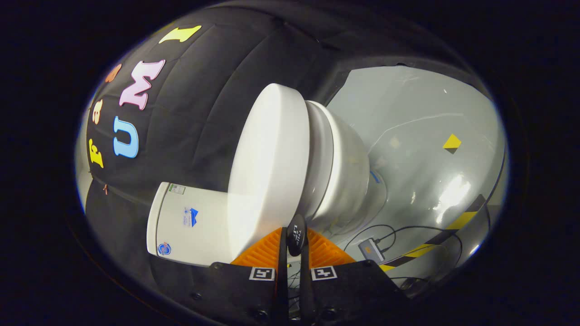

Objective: Open the toilet lid.

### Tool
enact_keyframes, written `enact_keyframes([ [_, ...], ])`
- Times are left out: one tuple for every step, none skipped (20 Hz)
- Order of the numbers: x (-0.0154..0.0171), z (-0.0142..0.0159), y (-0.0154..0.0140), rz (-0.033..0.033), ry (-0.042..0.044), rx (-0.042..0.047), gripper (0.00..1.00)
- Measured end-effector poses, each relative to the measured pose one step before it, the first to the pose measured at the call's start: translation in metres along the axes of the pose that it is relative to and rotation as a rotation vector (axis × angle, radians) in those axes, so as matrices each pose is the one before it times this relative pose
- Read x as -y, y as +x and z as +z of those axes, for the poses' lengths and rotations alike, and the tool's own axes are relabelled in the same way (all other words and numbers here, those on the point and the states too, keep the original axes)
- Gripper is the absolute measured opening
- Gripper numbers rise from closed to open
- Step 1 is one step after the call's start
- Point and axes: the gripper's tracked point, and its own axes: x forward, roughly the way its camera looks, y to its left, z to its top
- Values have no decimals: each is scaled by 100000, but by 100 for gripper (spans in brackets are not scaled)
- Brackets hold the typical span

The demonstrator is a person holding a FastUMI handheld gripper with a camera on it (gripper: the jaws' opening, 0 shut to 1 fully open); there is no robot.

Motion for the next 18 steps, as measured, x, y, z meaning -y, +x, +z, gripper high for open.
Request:
enact_keyframes([
  [-623, 193, -266, -2084, -3402, 929, 14],
  [-682, 102, -504, -1902, -3793, 1041, 15],
  [-802, 357, -492, -1358, -3267, 1394, 15],
  [-953, 286, -497, -924, -2711, 1375, 14],
  [-930, 445, -573, -911, -2664, 1371, 14],
  [-925, 246, -640, -1062, -2197, 1296, 14],
  [-892, 219, -484, -1409, -2204, 1367, 14],
  [-818, 256, -411, -1429, -2621, 1343, 14],
  [-1087, 347, -565, -1647, -3443, 2008, 14],
  [-1037, 374, -617, -1301, -2684, 1835, 14],
  [-1084, 334, -569, -1349, -2759, 1699, 14],
  [-1081, 273, -515, -1520, -2361, 1346, 14],
  [-876, 212, -410, -1987, -1942, 1051, 13],
  [-817, 187, -534, -1916, -1538, 801, 13],
  [-804, 229, -353, -1684, -1038, 650, 12],
  [-735, 82, -414, -1270, -989, 1145, 12],
  [-671, 84, -293, -863, -932, 835, 11],
  [-633, 103, -234, -724, -822, 921, 11],
])
